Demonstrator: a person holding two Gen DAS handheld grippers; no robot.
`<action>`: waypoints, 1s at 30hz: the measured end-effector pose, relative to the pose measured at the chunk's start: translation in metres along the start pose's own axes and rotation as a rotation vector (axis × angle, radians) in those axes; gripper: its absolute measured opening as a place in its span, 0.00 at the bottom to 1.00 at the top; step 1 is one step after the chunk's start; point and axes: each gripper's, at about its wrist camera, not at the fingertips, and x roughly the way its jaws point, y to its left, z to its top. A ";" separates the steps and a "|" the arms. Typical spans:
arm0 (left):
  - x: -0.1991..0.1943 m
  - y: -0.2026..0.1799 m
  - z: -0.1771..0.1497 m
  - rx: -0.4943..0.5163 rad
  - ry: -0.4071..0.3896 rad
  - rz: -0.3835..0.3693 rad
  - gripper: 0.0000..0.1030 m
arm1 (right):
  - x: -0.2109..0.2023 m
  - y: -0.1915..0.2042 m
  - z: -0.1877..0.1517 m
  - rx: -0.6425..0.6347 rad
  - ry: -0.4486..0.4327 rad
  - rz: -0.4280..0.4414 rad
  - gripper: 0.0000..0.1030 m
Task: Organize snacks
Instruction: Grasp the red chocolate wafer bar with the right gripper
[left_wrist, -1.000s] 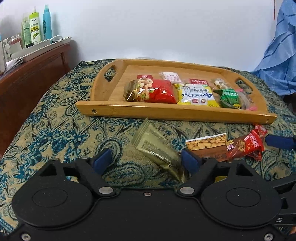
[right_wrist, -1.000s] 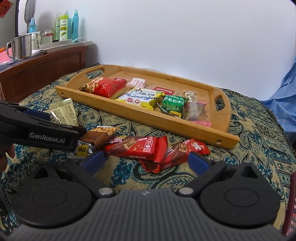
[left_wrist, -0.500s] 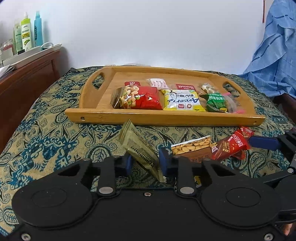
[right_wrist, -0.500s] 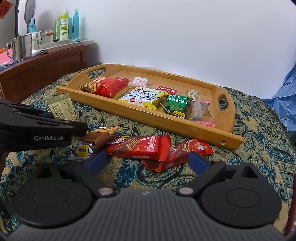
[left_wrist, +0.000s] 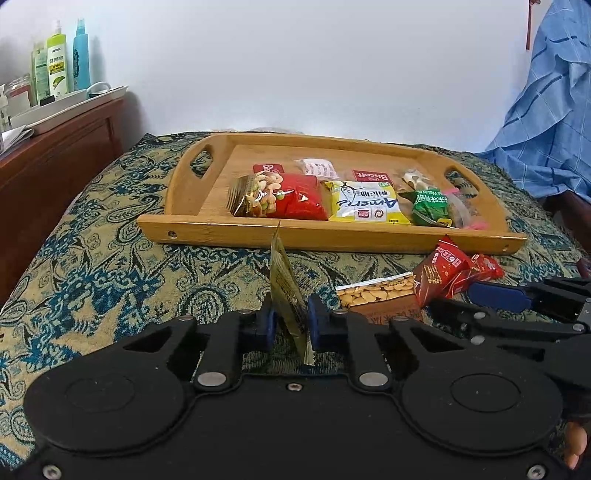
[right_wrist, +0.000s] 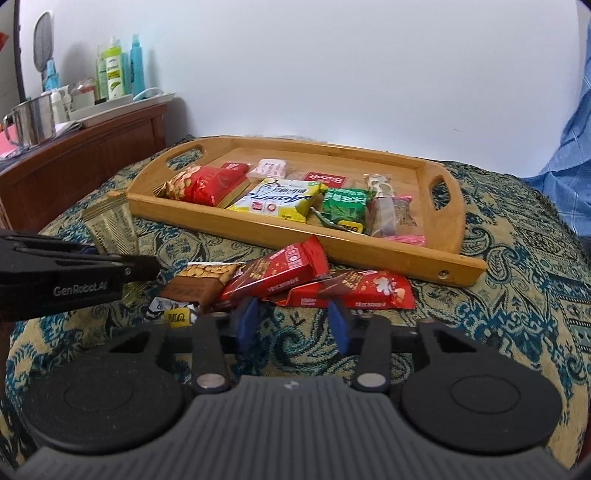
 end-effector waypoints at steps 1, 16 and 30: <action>-0.001 0.000 0.000 -0.001 -0.001 0.001 0.16 | 0.000 -0.002 0.000 0.011 -0.001 0.002 0.42; -0.012 -0.002 0.001 0.015 -0.016 0.030 0.16 | -0.010 -0.016 -0.002 0.119 -0.002 0.026 0.30; -0.012 -0.005 -0.002 0.048 -0.055 0.082 0.36 | -0.011 -0.013 -0.008 0.138 -0.019 0.003 0.70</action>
